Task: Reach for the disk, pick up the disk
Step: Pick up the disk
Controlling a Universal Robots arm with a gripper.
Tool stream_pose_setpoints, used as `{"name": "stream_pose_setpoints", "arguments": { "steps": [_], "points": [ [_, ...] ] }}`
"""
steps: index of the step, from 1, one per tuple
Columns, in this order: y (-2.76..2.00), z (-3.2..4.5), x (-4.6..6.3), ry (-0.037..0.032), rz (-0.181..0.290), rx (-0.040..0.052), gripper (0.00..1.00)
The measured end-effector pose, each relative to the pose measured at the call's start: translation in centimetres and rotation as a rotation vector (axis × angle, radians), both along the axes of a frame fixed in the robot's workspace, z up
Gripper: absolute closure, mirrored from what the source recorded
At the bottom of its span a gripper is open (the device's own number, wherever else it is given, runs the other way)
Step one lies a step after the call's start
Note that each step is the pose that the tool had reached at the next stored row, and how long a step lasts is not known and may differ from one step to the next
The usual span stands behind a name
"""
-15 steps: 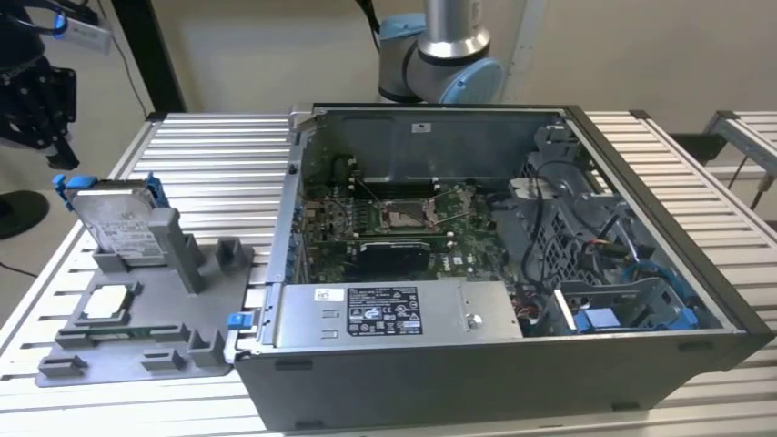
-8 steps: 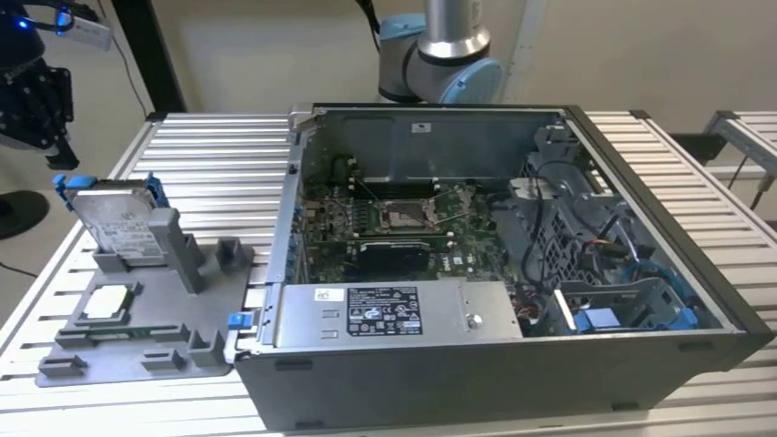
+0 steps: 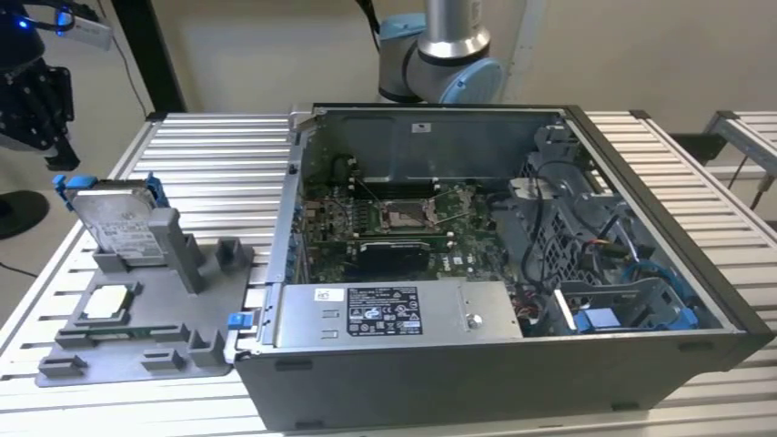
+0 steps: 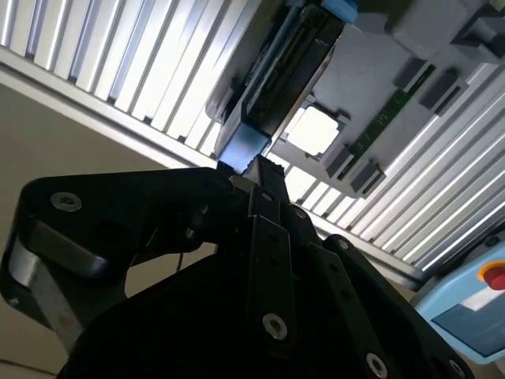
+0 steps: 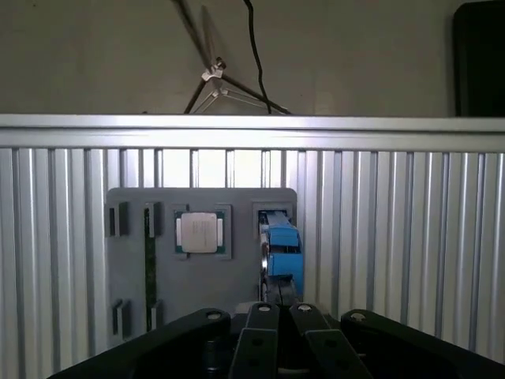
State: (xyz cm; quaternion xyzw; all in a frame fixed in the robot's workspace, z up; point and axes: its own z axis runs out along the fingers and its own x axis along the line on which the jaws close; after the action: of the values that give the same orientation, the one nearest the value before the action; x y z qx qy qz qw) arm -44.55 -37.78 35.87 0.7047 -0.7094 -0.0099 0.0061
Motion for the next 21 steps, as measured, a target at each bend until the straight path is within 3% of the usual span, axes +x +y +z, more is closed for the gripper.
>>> {"name": "stream_pose_setpoints", "arguments": {
  "steps": [14,21],
  "points": [
    [0.00,-0.01,0.0,0.0000,0.017,0.0000,0.00],
    [0.14,-1.11,0.0,0.0000,0.017,0.0000,0.00]
  ]
}}
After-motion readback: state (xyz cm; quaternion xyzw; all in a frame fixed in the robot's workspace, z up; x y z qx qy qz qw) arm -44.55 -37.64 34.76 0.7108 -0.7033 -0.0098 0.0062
